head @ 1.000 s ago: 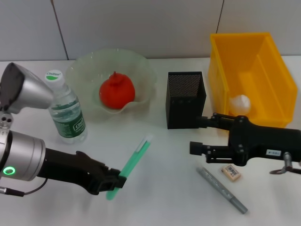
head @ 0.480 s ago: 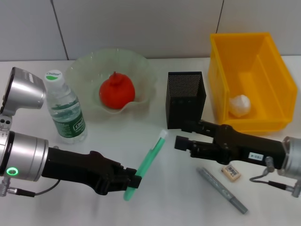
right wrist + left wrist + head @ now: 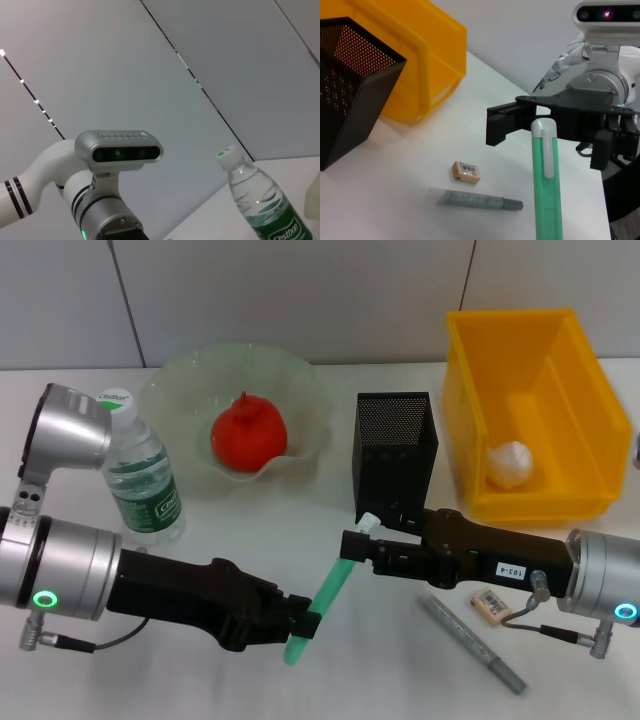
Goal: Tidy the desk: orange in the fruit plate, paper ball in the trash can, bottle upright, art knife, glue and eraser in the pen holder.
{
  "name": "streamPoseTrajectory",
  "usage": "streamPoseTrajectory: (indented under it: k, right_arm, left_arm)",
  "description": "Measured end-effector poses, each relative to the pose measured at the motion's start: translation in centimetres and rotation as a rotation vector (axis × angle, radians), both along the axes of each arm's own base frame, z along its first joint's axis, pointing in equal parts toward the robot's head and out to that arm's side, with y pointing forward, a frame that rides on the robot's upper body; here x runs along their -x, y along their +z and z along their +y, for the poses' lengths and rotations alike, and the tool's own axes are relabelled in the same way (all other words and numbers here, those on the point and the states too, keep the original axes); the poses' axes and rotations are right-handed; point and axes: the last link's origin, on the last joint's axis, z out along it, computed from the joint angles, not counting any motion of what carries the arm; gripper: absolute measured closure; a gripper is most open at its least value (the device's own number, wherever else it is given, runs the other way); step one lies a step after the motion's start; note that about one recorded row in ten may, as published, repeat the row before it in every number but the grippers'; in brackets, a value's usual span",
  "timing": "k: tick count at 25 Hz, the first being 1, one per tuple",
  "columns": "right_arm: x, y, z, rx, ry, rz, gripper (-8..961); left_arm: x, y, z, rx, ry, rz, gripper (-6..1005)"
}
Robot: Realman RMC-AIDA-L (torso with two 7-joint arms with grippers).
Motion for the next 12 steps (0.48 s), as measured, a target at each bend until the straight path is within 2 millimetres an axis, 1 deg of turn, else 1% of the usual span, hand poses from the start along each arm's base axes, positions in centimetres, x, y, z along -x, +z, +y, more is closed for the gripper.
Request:
streamPoseTrajectory:
  k: [12]
  right_arm:
    - [-0.13, -0.33, -0.17, 0.009, -0.003, -0.01, 130]
  left_arm:
    - [-0.04, -0.12, 0.46, -0.002, 0.017, -0.018, 775]
